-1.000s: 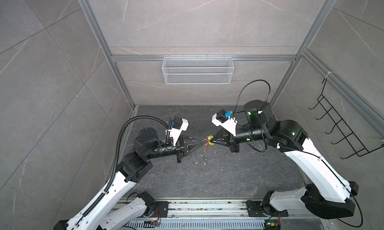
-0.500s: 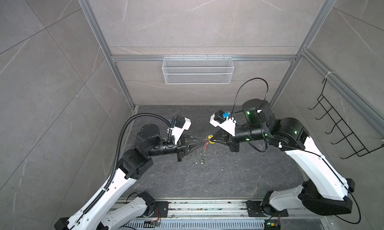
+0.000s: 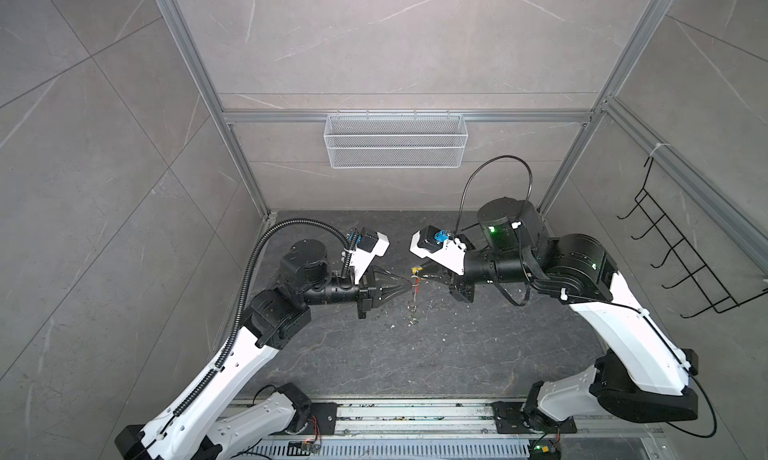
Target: Remove the keys from the keyring
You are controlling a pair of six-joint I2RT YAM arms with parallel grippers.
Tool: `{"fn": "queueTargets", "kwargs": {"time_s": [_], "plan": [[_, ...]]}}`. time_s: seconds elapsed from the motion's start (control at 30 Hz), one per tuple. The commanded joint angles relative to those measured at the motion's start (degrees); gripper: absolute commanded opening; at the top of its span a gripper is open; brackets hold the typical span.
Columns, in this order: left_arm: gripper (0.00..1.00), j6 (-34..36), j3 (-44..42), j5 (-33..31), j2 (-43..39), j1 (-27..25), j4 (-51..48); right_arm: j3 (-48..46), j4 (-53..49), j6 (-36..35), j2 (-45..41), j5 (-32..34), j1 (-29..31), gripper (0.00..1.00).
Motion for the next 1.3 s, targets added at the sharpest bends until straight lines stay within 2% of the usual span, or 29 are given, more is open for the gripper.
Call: {"fn": "queueTargets", "kwargs": {"time_s": [0.0,0.3,0.47,0.5,0.6,0.7,0.87,1.0,1.27], "plan": [[0.00,1.1,1.6,2.2,0.2,0.2,-1.0,3.4,0.6,-2.5,1.4,1.9,1.2,0.00],[0.00,-1.6,-0.1,1.6,-1.2,0.2,4.5,2.6,1.7,-2.4,2.2,3.9,2.8,0.00],[0.00,-2.2,-0.5,0.6,-3.6,0.2,3.0,-0.2,4.3,-1.6,-0.1,6.3,2.8,0.00],[0.01,-2.2,-0.7,0.5,-4.5,0.2,3.0,-1.0,4.8,-1.4,-0.5,6.7,2.9,0.00],[0.18,-0.7,-1.6,-2.3,-7.1,0.2,1.4,-3.1,6.3,-0.8,-1.7,6.7,2.9,0.00],[0.27,0.8,-3.1,-5.8,-8.8,0.2,1.4,-5.2,7.9,-0.2,-2.8,5.5,2.9,0.00],[0.34,1.8,-6.5,-9.0,-9.6,0.2,6.4,-7.0,8.8,-0.1,-3.8,2.9,2.7,0.00],[0.40,2.1,-9.1,-10.8,-9.8,0.2,12.3,-7.3,8.8,0.1,-4.3,-1.8,1.7,0.00],[0.46,1.8,-10.7,-9.7,-9.2,0.2,19.5,-8.8,9.0,0.9,-5.1,-8.8,-1.0,0.00]]}}
